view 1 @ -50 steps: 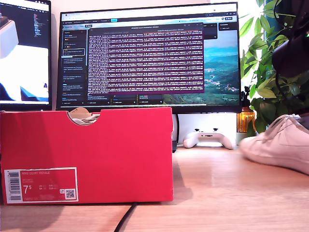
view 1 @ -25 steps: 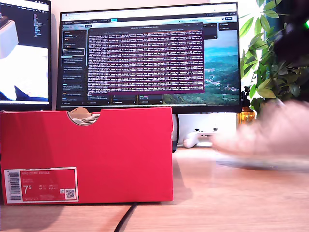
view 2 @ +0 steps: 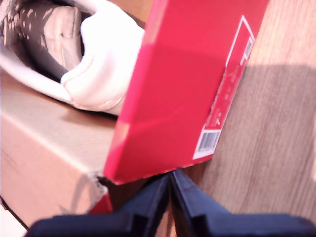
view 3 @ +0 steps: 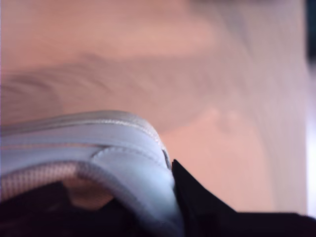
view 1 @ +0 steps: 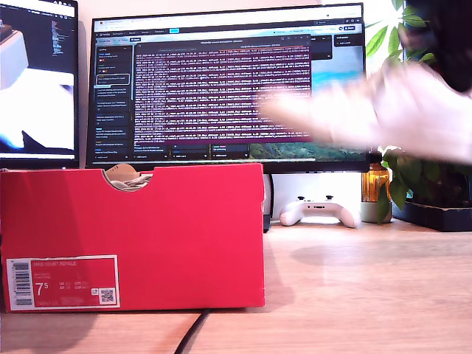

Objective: Pack the white shoes by picking the first shoe and placing it inside the red shoebox, left side, then picking and rotating the second shoe and placing it in the shoebox

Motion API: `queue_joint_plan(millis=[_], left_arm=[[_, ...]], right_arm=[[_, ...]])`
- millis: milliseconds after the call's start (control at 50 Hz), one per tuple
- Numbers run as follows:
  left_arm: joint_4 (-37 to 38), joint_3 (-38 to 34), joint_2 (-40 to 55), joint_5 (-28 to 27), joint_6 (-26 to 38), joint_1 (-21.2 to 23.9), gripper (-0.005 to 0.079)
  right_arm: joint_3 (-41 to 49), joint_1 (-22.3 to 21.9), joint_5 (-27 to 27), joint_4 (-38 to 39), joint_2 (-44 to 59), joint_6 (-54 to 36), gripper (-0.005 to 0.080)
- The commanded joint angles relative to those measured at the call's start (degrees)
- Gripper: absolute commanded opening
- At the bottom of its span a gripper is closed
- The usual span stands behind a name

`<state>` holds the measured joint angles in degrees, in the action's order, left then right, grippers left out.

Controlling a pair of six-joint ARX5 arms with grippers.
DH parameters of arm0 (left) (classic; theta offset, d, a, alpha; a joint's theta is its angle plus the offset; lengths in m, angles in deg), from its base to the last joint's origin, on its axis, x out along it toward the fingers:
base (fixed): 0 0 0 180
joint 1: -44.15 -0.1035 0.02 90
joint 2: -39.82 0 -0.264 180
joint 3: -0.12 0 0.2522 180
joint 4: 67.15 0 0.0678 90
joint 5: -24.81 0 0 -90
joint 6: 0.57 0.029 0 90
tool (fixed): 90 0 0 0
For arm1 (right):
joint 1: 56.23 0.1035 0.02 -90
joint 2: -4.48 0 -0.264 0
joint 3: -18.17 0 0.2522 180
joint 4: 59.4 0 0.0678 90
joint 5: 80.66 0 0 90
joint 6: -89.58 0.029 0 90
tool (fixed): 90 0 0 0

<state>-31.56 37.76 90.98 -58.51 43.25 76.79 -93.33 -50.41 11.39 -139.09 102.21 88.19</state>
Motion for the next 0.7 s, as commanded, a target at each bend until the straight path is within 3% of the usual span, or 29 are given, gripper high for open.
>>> queue_joint_plan(millis=[0,160,340,680], left_arm=[[-0.5,0.5,0.2,-0.3,-0.3,0.2,-0.0011],[-0.5,0.5,0.2,-0.3,-0.3,0.2,-0.0011],[-0.5,0.5,0.2,-0.3,-0.3,0.2,-0.0011],[-0.4,0.5,0.2,-0.3,-0.3,0.2,-0.0011]], right_arm=[[-2.5,1.6,-4.1,1.3,-2.8,-6.8,-0.0011],[-4.4,3.5,-9.0,4.2,-2.8,-15.7,-0.0011],[-4.4,7.0,-12.1,8.7,-2.8,-19.9,-0.0011],[-4.4,13.6,-12.3,19.3,-2.7,-21.9,-0.0011]])
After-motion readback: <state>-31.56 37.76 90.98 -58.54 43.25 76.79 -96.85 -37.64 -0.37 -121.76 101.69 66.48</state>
